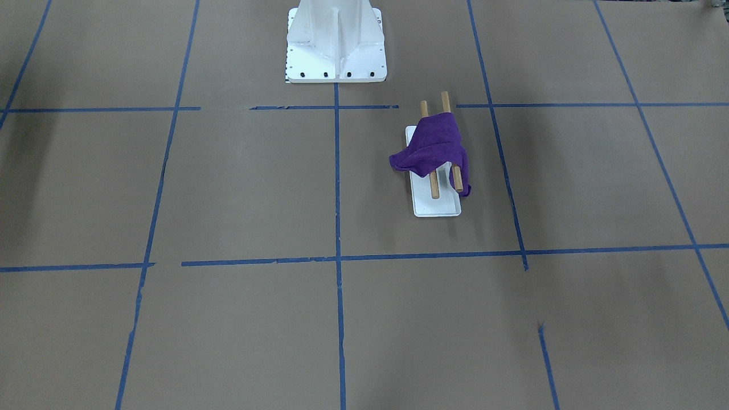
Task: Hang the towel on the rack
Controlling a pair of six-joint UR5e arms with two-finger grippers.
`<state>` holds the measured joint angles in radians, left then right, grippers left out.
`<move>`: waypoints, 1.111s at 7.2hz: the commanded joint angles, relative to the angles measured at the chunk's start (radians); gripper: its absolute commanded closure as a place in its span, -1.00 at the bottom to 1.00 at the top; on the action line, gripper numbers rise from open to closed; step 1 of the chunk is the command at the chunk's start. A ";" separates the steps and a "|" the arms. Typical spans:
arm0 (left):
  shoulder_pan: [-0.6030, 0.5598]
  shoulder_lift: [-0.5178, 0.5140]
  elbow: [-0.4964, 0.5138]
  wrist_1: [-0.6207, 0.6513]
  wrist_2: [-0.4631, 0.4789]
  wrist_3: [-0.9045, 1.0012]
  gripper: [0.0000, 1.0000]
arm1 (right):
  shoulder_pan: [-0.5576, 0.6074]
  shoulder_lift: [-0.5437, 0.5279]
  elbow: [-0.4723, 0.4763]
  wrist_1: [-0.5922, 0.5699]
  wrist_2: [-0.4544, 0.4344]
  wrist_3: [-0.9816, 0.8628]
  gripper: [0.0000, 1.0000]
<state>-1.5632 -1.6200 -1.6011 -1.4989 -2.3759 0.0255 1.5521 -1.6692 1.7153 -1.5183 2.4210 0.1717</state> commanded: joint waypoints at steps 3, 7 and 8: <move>0.000 0.000 0.000 -0.001 0.000 0.001 -1.00 | 0.023 -0.017 -0.003 0.003 0.000 -0.003 -1.00; 0.002 -0.001 -0.003 -0.003 0.000 0.001 -1.00 | 0.022 -0.017 -0.002 0.004 0.000 -0.003 -1.00; 0.002 -0.001 -0.002 -0.003 0.000 0.001 -1.00 | 0.023 -0.017 -0.002 0.004 0.000 -0.003 -1.00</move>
<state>-1.5619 -1.6208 -1.6038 -1.5012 -2.3761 0.0261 1.5743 -1.6858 1.7131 -1.5146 2.4206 0.1687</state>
